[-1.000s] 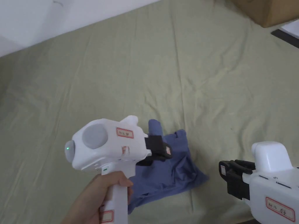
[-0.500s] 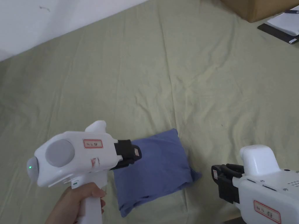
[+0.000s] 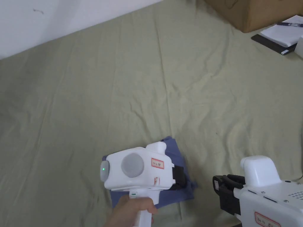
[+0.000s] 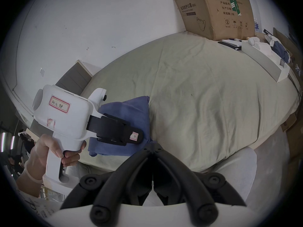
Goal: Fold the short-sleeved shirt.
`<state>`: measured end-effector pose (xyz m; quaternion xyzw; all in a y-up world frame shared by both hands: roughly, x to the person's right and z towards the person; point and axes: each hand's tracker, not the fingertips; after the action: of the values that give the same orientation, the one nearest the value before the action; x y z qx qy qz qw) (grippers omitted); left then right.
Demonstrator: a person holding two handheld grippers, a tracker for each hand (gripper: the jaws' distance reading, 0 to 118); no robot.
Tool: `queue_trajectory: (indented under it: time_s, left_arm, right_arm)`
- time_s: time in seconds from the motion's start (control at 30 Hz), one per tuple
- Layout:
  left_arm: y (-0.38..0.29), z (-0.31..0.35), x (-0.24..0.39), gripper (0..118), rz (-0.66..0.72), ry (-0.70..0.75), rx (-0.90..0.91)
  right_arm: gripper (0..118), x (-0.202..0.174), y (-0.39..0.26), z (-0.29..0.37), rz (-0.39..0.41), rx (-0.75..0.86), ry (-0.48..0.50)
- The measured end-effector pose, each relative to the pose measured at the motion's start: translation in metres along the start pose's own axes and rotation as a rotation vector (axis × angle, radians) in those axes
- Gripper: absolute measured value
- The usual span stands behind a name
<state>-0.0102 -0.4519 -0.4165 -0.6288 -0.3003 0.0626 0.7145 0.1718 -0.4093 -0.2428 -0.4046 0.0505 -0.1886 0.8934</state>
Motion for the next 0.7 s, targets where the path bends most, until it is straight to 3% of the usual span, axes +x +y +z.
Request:
queue_trajectory:
  time_s: [0.2,0.43,0.47,0.6,0.7]
  left_arm:
    - [-0.003,0.032,-0.011,0,0.035,-0.105,0.055]
    - [-0.036,0.112,-0.083,4,0.156,-0.091,0.246]
    - [-0.042,0.121,-0.096,12,0.176,-0.065,0.261]
    - [-0.065,0.137,-0.145,84,0.278,-0.035,0.275]
    - [-0.073,0.133,-0.175,89,0.347,-0.091,0.293]
  right_arm:
    - [0,-0.01,0.007,-0.002,0.036,-0.013,0.004]
    - [0,-0.05,0.032,-0.045,0.202,-0.076,0.075]
    - [0,-0.058,0.035,-0.056,0.246,-0.082,0.087]
    - [0,-0.086,0.042,-0.111,0.321,-0.154,0.126]
    - [0,-0.098,0.037,-0.147,0.419,-0.202,0.066]
